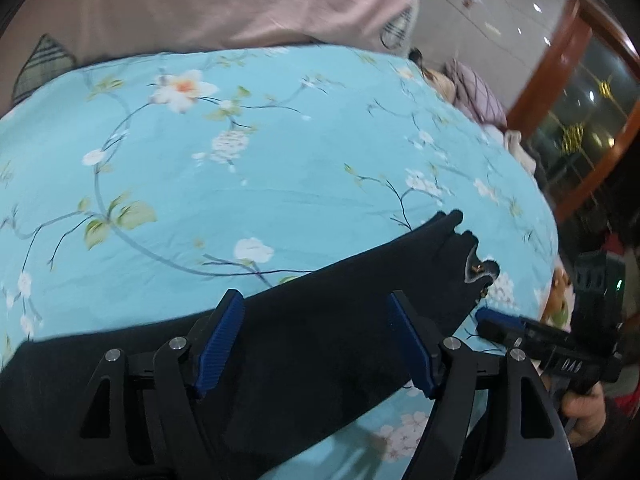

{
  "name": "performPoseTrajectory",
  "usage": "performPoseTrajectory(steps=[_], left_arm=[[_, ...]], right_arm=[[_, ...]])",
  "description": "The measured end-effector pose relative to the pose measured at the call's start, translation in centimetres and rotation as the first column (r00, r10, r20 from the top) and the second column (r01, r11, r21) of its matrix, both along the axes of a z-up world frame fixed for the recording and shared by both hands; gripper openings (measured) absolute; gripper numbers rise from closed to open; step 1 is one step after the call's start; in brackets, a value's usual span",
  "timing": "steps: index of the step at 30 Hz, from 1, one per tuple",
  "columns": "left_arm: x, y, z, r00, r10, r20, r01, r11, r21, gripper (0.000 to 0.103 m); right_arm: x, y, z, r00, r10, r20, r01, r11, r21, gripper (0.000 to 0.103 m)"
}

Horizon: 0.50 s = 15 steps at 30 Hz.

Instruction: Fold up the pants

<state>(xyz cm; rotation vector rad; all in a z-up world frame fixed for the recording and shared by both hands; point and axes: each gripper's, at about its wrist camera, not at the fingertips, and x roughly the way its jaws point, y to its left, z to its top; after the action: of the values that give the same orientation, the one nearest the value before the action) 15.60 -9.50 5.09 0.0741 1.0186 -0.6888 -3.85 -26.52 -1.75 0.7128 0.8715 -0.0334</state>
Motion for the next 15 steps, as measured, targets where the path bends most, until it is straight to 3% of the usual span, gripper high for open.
performPoseTrajectory(steps=[9, 10, 13, 15], left_arm=[[1.0, -5.1, -0.9, 0.987, -0.154, -0.042, 0.157, 0.986, 0.056, 0.074], [1.1, -5.7, -0.9, 0.985, -0.168, -0.045, 0.17, 0.984, 0.057, 0.074], [1.2, -7.4, -0.8, 0.978, -0.203, -0.042, 0.205, 0.977, 0.049, 0.074], [1.4, -8.6, -1.0, 0.972, -0.23, -0.049, 0.233, 0.971, 0.057, 0.074]], right_arm=[[0.9, -2.6, -0.9, 0.99, -0.13, 0.058, 0.123, 0.986, 0.114, 0.061], [0.9, -2.7, -1.0, 0.989, -0.133, 0.063, 0.126, 0.986, 0.106, 0.053], [0.7, -3.4, -1.4, 0.987, -0.15, 0.057, 0.145, 0.987, 0.074, 0.018], [0.2, -4.1, -1.9, 0.985, -0.151, 0.082, 0.141, 0.983, 0.12, 0.013]])
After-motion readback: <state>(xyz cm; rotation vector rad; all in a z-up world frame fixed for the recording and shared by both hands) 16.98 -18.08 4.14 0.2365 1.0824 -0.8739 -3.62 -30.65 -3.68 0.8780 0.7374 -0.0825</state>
